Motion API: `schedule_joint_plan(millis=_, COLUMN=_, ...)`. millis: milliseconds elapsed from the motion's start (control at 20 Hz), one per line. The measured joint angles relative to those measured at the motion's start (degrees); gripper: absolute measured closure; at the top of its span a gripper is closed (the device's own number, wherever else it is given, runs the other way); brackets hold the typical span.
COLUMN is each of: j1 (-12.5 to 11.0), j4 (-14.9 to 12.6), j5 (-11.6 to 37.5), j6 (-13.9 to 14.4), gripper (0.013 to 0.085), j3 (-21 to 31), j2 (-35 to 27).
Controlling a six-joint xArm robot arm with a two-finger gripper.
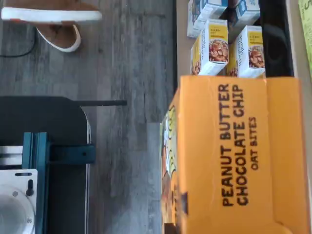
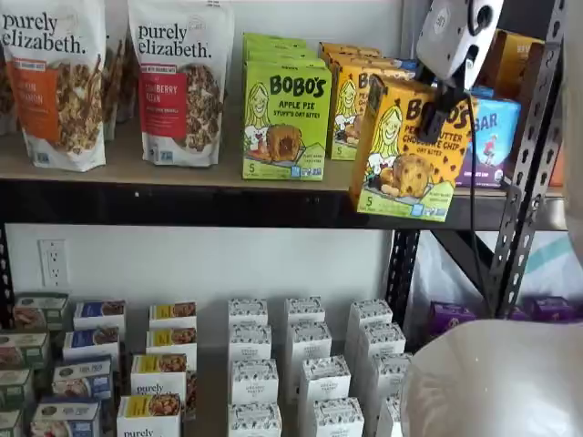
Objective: Pick up the orange box on the top shelf, the fifth box from the left
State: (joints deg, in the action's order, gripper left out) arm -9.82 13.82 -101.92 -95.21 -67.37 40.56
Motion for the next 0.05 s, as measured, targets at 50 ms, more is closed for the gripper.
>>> schedule_joint_plan(millis=50, j1=0.2, j4=-0.2, j5=0.3, j6=0.1, gripper=0.073, j3=0.7, j2=0.7)
